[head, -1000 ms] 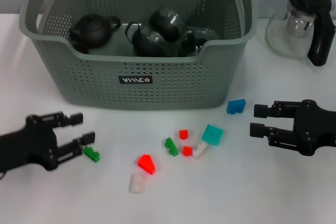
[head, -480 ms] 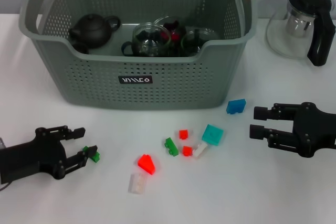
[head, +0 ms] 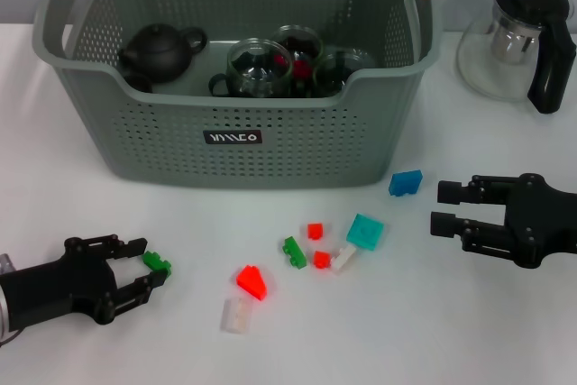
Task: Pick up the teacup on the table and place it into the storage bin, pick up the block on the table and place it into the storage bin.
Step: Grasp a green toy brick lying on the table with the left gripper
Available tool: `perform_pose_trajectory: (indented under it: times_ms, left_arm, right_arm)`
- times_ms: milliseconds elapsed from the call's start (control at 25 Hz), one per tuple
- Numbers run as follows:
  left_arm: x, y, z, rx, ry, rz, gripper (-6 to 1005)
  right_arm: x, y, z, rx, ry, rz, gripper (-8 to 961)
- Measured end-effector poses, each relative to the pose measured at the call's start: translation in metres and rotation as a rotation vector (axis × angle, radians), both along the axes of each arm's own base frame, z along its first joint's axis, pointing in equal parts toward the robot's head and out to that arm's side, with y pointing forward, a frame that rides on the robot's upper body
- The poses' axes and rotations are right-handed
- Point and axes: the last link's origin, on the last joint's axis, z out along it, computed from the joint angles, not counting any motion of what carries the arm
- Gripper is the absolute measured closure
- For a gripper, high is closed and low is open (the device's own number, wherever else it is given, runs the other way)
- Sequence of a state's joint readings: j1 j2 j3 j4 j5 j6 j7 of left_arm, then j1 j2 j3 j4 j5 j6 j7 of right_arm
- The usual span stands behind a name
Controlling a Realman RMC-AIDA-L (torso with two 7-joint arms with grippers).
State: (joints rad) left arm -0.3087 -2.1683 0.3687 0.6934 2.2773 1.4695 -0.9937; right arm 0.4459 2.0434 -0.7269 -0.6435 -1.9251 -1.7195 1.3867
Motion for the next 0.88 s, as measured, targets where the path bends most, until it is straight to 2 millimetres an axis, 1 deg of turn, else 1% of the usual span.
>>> perform_pose_trajectory:
  times_ms: [200,320,880]
  left_arm:
    - [-0.001,-0.002,0.000,0.004,-0.003,0.008,493]
    - [0.000,-0.002,-0.003,-0.004,-0.013,0.008,493]
    - [0.006,0.003,-0.010,-0.028,-0.020,-0.010,492]
  right_arm:
    - [0.000,0.000,0.001,0.002,-0.001,0.000,419]
    - [0.000,0.001,0.001,0.002,-0.004,0.001,419]
    - [0.001,0.001,0.000,0.002,-0.009,-0.003,418]
